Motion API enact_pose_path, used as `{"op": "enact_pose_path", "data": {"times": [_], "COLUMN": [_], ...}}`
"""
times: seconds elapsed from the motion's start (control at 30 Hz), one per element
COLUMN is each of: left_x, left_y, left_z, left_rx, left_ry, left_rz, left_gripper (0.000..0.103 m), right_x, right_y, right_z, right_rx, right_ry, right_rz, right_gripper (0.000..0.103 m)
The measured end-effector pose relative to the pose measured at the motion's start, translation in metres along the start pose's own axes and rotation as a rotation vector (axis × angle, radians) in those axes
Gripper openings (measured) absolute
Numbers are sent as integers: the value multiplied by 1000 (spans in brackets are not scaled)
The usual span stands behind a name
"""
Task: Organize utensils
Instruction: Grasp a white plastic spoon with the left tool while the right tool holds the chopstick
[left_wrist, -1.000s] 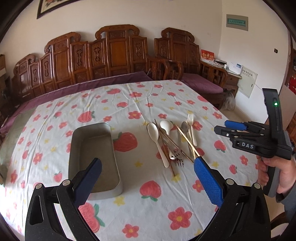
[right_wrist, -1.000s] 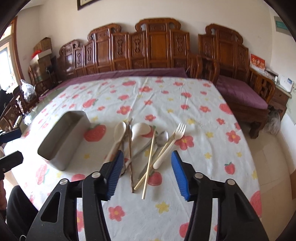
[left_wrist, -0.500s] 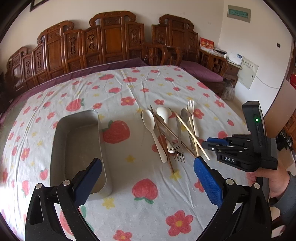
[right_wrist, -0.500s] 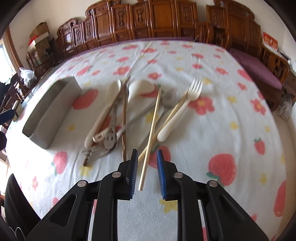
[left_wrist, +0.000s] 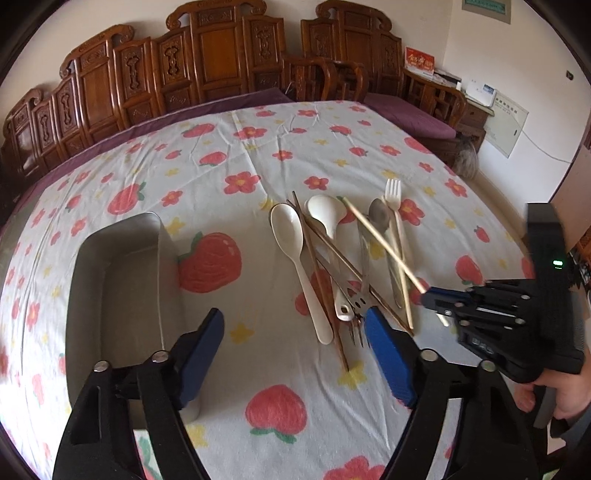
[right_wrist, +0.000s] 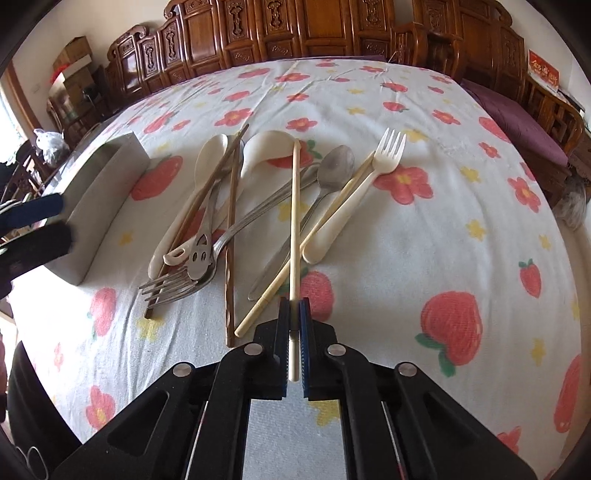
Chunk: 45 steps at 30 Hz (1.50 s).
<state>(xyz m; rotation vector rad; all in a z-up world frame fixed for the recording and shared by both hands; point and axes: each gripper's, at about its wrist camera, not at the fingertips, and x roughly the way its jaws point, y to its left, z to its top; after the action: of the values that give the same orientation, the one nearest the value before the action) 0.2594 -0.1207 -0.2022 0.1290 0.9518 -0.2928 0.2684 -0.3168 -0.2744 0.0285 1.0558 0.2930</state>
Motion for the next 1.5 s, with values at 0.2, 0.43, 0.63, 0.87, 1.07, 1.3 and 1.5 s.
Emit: {"op": "enact_pose_path", "data": {"times": [0.2, 0.43, 0.63, 0.87, 1.07, 1.3, 1.5], "left_x": [31, 72, 99, 114, 110, 108, 99], "left_y": [-1, -6, 2, 1, -1, 2, 6], "left_z": [19, 41, 49, 51, 48, 45, 48], "left_rx": [-19, -23, -44, -51, -66, -84, -77], "left_ry": [64, 142, 201, 256, 284, 288, 268], "left_rz": [0, 26, 64, 86, 92, 58, 67], "left_gripper": [51, 30, 24, 24, 24, 7, 6], "right_x": [-22, -30, -31, -33, -33, -34, -36], "right_y": [-17, -23, -20, -19, -20, -17, -13], "right_z": [10, 14, 15, 15, 16, 16, 16], "right_rx": [39, 60, 58, 64, 67, 54, 48], "right_ry": [-56, -75, -79, -87, -87, -92, -98], "right_rz": [16, 40, 60, 70, 74, 71, 75], "right_gripper": [6, 6, 6, 6, 6, 6, 6]}}
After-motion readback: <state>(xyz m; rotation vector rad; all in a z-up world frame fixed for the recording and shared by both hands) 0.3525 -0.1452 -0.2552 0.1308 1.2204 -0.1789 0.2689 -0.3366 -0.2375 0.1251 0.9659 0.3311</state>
